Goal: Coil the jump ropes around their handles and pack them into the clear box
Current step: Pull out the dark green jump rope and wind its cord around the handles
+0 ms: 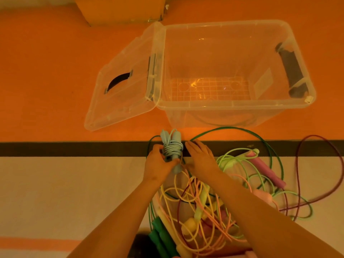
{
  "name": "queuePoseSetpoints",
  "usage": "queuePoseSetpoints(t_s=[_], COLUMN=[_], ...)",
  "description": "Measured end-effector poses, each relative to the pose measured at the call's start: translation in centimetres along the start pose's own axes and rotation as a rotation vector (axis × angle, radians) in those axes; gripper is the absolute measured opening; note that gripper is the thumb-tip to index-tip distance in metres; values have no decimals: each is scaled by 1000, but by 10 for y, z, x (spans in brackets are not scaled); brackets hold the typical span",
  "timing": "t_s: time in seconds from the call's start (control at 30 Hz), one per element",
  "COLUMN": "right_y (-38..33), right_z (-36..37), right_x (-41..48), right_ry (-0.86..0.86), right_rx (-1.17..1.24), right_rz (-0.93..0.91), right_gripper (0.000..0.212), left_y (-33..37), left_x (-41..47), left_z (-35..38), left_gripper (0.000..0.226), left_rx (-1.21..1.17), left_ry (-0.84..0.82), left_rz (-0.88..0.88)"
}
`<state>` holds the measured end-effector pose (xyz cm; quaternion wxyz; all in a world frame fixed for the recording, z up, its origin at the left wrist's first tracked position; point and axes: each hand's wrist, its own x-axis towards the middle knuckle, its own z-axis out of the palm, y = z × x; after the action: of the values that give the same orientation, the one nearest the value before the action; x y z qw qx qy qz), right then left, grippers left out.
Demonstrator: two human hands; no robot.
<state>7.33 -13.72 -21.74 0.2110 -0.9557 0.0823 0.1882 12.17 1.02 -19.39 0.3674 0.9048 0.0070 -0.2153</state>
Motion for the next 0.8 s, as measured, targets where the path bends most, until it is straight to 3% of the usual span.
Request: queuePoseSetpoints(t_s=[0.27,0.4,0.57,0.7,0.8], right_y=[-5,-7,-8,-3,1], right_z=[1,-3,7,13,6], right_x=[4,10,8,-2,-9], right_ry=[60,48,127,226,121], right_rx=[-243,-222,-263,-271,-205], right_rz=[11,-20,9,45,97], right_gripper=[77,75,52,39,33], left_y=[-10,-8,-10,-8,-4], left_x=[-1,2,2,-1,-3], left_z=[-7,-6,-5,-4,-4], left_gripper=[52,49,52,48,44], left_rx=[-120,-352,-691,-818,-849], left_ry=[-3,-9,-17,-37,-63], left_rz=[-22,-158,-327,-358,-349])
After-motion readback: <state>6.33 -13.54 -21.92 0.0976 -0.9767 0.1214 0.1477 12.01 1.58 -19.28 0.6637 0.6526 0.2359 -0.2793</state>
